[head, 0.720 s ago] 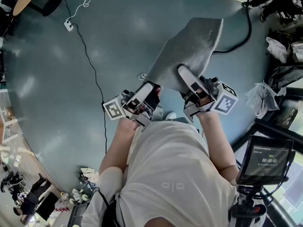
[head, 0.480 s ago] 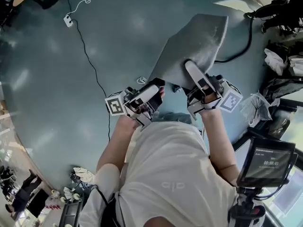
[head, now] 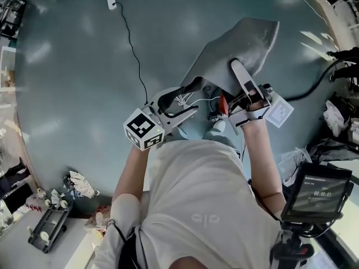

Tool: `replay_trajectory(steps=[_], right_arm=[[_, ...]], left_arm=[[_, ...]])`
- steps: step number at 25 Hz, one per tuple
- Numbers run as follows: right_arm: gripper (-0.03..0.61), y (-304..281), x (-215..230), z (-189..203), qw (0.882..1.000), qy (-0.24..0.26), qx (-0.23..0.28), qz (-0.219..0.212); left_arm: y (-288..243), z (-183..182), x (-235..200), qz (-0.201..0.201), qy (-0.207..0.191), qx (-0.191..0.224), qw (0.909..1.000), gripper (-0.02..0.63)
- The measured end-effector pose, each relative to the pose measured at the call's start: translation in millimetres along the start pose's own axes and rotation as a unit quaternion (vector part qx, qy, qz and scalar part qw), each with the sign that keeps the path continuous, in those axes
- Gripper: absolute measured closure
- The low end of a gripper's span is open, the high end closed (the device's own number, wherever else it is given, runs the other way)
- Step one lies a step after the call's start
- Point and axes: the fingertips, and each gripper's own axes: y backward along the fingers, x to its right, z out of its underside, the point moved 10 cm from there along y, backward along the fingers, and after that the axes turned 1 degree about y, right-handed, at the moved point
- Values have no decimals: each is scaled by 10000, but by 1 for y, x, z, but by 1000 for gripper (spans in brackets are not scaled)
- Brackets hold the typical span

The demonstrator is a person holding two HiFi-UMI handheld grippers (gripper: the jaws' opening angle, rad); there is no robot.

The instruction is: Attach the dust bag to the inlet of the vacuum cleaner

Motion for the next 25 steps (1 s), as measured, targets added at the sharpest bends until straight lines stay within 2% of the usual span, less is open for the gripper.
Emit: replay_trajectory(steps=[1, 3, 6, 7, 10, 15, 16, 18, 19, 20, 22, 24, 25], right_arm=[[561, -1, 2, -1, 9999, -31, -116, -33], [561, -4, -1, 8, 9992, -124, -359, -93], [560, -15, -10, 31, 9968, -388, -664, -202], [560, -19, -14, 39, 9956, -440, -794, -249], [560, -27, -19, 61, 9913, -583, -1142, -314], [560, -28, -6, 71, 9873, -1114, -1080, -331], [560, -30, -4, 72, 9874, -1132, -1062, -318], [560, -32, -2, 71, 9884, -1066, -1050, -261], [561, -33, 0, 71, 9891, -1005, -1059, -214], [560, -34, 2, 70, 9896, -937, -1077, -162], [560, -34, 8, 67, 9903, -852, -1094, -100], [560, -33, 13, 64, 9902, -878, -1085, -87], [561, -33, 14, 64, 9897, -883, -1124, -81]], left_arm=[[3, -4, 6, -331, -346, -46, 9988, 342], [6, -10, 20, -898, -1115, -214, 9895, 321], [-3, -17, 31, -1495, -2129, -479, 9644, 210], [-7, -17, 31, -1640, -2280, -489, 9585, 196], [-19, -19, 27, -1882, -2420, -501, 9505, 196], [-28, -23, 16, -2029, -2972, -948, 9282, 199], [-27, -24, 13, -2066, -2967, -973, 9273, 240], [-22, -29, 3, -2259, -2718, -955, 9306, 413], [-19, -31, -3, -2373, -2517, -961, 9333, 533], [-17, -33, -9, -2450, -2341, -999, 9355, 589], [-20, -37, -16, -2425, -2275, -1150, 9361, 597], [-29, -37, -13, -2088, -2543, -1332, 9349, 597], [-35, -36, -7, -1829, -2798, -1400, 9320, 597]])
